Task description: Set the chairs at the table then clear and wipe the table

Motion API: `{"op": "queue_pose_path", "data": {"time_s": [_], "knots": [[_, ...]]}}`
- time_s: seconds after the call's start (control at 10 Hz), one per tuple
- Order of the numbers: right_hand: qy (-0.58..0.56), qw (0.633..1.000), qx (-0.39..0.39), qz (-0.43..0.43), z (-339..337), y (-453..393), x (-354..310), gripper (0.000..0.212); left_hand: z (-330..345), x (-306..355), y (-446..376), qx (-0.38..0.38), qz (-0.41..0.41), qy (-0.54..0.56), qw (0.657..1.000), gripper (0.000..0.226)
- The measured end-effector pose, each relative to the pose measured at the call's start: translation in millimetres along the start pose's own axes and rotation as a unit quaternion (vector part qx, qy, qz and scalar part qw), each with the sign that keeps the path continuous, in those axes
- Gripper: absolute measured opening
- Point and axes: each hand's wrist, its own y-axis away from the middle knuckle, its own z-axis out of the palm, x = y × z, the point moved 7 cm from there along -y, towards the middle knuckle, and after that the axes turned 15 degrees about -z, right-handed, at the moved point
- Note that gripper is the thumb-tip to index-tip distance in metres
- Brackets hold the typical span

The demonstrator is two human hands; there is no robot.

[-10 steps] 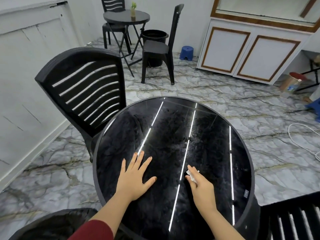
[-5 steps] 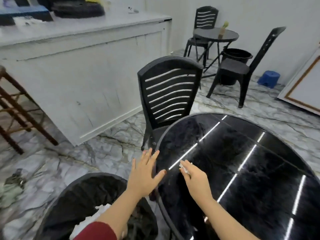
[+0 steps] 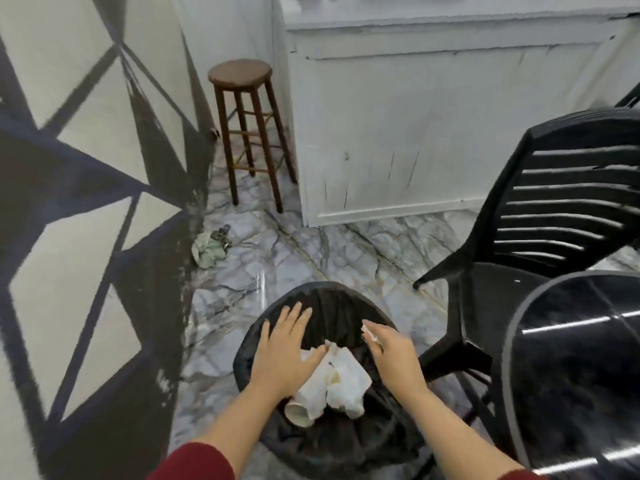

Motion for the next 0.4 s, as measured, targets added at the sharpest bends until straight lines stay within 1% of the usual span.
{"op": "queue_pose_path", "data": {"time_s": [0.1, 0.2, 0.3, 0.4], "knots": [[-0.019, 0.999, -0.034, 0.017, 47.7, 4.7, 4.7, 0.031, 17.4, -43.6, 3.3, -0.006, -0.033, 0.003, 0.999, 0.098], [-0.031, 0.995, -0.097, 0.023, 92.6, 5.0, 20.1, 0.036, 42.1, -74.0, -3.7, -0.007, -0.063, -0.009, 0.998, 0.090], [-0.016, 0.990, -0.131, 0.039, 132.0, 8.3, 46.3, 0.038, 78.3, -92.4, -6.7, -0.030, -0.075, -0.008, 0.997, 0.088], [0.053, 0.986, -0.154, 0.030, 162.0, 4.9, 64.5, 0.058, 109.1, -101.9, -16.9, -0.044, -0.071, -0.013, 0.996, 0.081]]}}
